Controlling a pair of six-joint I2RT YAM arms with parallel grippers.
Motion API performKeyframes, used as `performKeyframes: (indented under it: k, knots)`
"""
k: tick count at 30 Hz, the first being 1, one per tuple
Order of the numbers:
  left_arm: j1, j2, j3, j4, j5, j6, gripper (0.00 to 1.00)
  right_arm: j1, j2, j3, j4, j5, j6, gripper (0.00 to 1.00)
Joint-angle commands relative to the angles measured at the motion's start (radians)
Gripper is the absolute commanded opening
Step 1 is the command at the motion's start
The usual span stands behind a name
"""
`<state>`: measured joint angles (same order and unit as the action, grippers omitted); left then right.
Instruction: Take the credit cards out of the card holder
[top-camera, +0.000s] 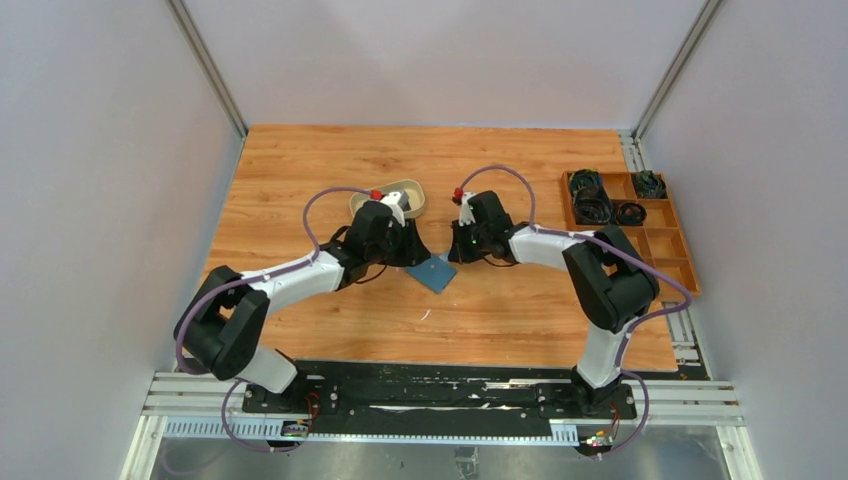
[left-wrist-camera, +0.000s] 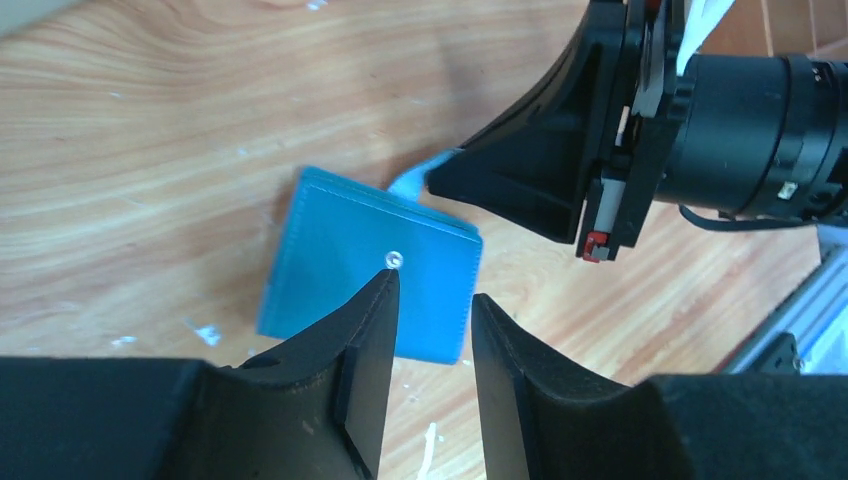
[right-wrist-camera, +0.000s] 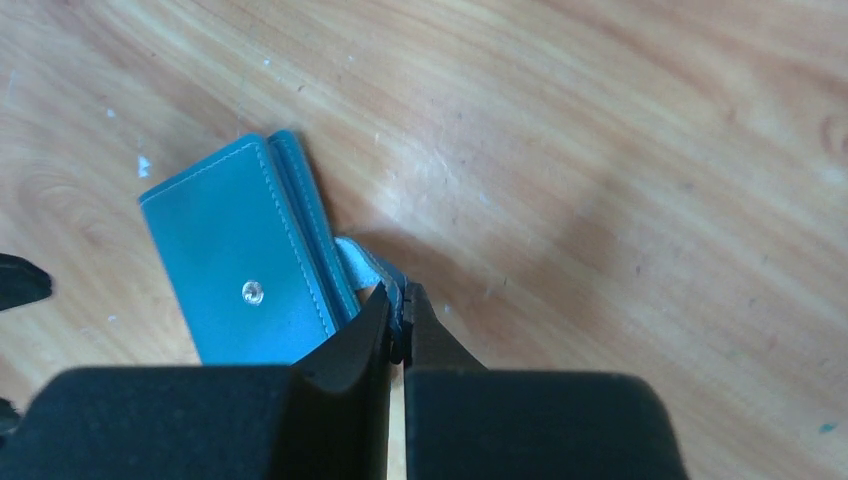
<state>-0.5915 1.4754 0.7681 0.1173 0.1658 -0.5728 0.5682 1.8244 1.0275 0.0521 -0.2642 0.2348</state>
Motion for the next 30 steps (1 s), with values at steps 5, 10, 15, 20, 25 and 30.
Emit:
performKeyframes:
  k: [5,10,15,20,25,30]
  knots:
    - [-0.031,0.026,-0.004,0.061,0.014,-0.075,0.44,-0.090,-0.180,-0.301,0.327,-0.195,0.275,0.00]
    - [-0.049,0.076,0.040,0.060,0.040,-0.083,0.44,-0.088,-0.268,-0.378,0.411,-0.206,0.346,0.00]
    - [-0.079,0.176,0.123,0.024,0.111,-0.089,0.44,-0.088,-0.302,-0.386,0.369,-0.192,0.326,0.00]
    - [-0.132,0.219,0.254,-0.226,-0.062,-0.033,0.47,-0.087,-0.336,-0.388,0.324,-0.171,0.294,0.00]
    - [-0.137,0.231,0.289,-0.304,-0.132,-0.023,0.47,-0.087,-0.364,-0.391,0.302,-0.163,0.278,0.00]
    - [-0.139,0.226,0.287,-0.330,-0.162,-0.021,0.46,-0.087,-0.375,-0.393,0.289,-0.161,0.267,0.00]
